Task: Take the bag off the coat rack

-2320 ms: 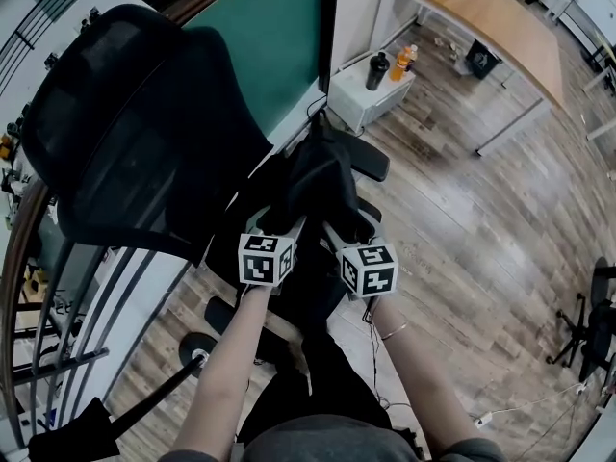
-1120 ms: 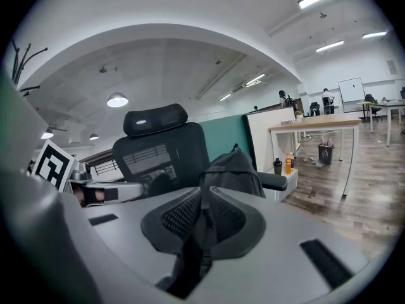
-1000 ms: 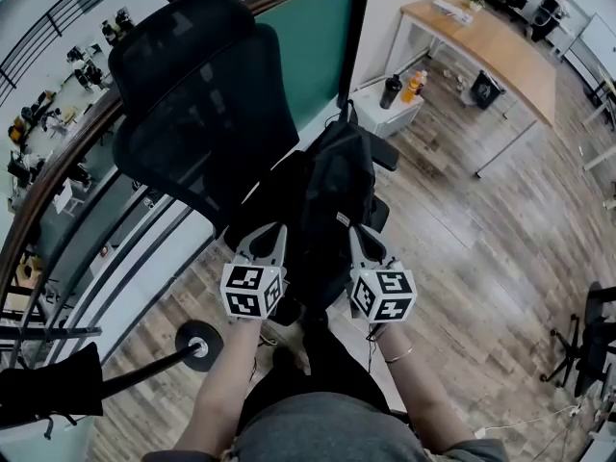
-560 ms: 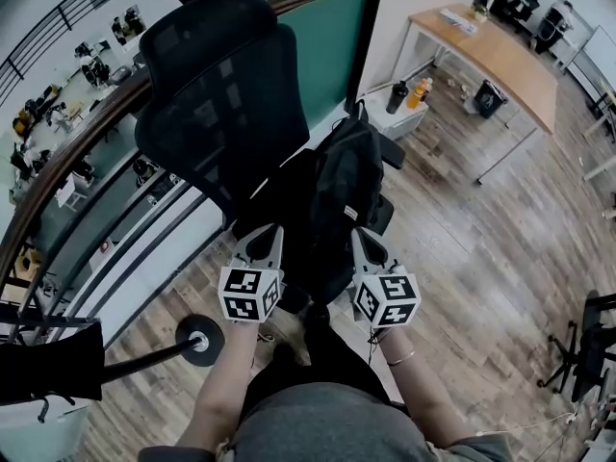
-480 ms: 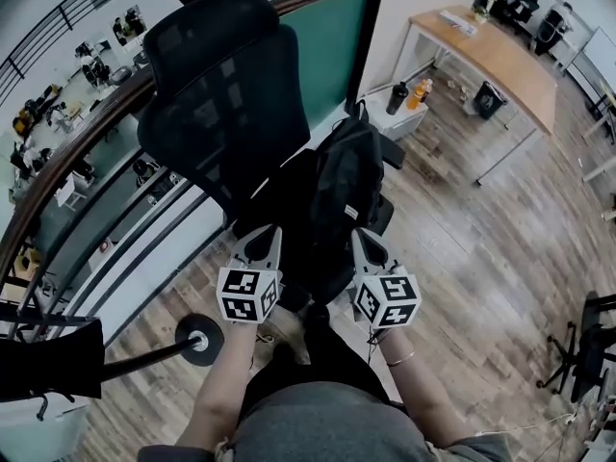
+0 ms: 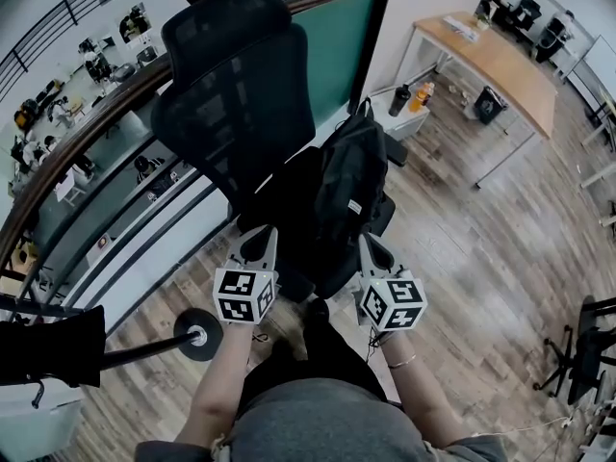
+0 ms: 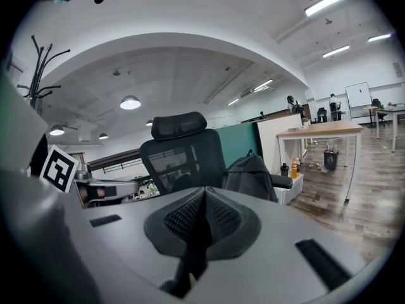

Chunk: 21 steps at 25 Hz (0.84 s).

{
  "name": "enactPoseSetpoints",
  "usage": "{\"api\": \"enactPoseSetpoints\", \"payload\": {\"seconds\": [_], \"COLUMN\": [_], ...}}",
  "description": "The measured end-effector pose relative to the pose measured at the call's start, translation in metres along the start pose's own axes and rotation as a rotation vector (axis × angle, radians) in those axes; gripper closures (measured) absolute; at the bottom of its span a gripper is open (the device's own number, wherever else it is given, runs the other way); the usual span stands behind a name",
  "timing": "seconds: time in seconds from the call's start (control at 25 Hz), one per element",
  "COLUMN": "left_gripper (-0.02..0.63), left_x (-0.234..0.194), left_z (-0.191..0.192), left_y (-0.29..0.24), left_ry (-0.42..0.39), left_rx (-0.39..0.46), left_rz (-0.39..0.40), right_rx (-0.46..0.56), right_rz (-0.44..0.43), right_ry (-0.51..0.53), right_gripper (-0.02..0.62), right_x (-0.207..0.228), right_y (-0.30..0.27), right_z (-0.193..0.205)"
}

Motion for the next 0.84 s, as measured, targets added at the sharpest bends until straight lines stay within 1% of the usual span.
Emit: {"api": "enactPoseSetpoints", "payload": {"seconds": [0.36,0.84], "left_gripper": [0.577,0.577], "left_x": [-0.002,-0.009], "left_z": [0.004,0.008], "left_y": [0.006,0.018], "left_ry": [0.002,-0.025], "left_rx": [-0.002,-0.017], "left_rz": [0.009,0.025], "right_rx": [-0.011,-0.007], "right_rz": [0.019,0.031], "right_ry": [0.013,0.011], "right_gripper": [0.594,0.594], "right_x": [-0.008,-0.022], "right_y": [0.004,0.008], "right_z": [0.006,0.009]}}
Point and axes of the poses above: the fingertips, and each gripper's own axes: y backward along the fingers, x to its right, z out of its underside, the point moved 5 cm from there along y, backward along the fingers, and after that the axes turned 9 degrees about -x, right-handed, at the moved point
